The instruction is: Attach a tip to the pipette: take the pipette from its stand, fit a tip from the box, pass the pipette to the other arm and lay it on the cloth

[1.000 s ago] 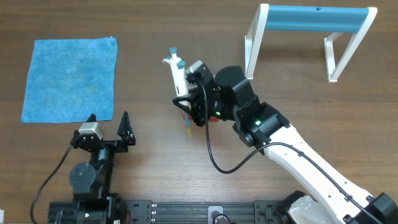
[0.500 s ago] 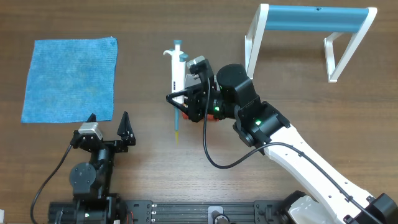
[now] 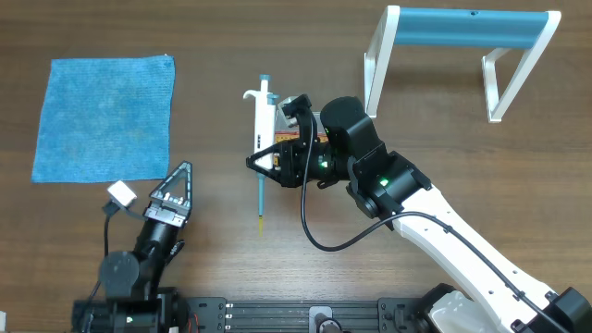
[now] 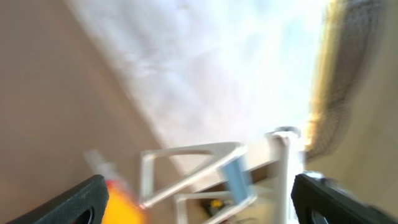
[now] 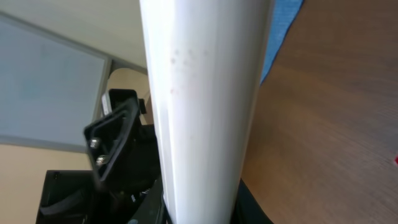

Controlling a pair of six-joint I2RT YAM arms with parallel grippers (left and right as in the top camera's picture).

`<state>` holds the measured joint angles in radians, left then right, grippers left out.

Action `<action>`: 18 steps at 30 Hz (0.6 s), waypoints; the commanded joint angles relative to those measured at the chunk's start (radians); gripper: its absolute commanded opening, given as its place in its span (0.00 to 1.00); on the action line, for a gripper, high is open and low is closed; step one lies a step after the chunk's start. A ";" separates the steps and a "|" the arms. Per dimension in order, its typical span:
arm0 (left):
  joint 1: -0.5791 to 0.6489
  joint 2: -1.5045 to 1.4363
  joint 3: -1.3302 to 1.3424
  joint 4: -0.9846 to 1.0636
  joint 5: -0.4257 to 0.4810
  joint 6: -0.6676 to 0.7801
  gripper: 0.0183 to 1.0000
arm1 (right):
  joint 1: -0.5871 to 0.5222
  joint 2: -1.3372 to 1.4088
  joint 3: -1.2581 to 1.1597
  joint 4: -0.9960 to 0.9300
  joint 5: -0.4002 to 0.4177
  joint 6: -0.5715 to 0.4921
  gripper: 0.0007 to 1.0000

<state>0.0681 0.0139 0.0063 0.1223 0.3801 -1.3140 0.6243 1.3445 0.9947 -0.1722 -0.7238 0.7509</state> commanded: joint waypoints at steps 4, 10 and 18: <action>-0.003 0.210 0.023 0.263 0.329 -0.144 0.95 | 0.005 -0.003 0.021 0.014 -0.154 -0.022 0.08; -0.003 0.492 0.103 0.538 0.562 -0.136 0.95 | 0.006 -0.003 0.021 0.024 -0.253 -0.022 0.08; -0.007 0.885 0.314 0.870 0.818 -0.125 0.95 | 0.004 -0.003 0.021 0.025 -0.269 -0.023 0.07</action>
<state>0.0681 0.7738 0.2260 0.9440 1.0424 -1.4448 0.6243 1.3449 0.9947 -0.1551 -0.9539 0.7464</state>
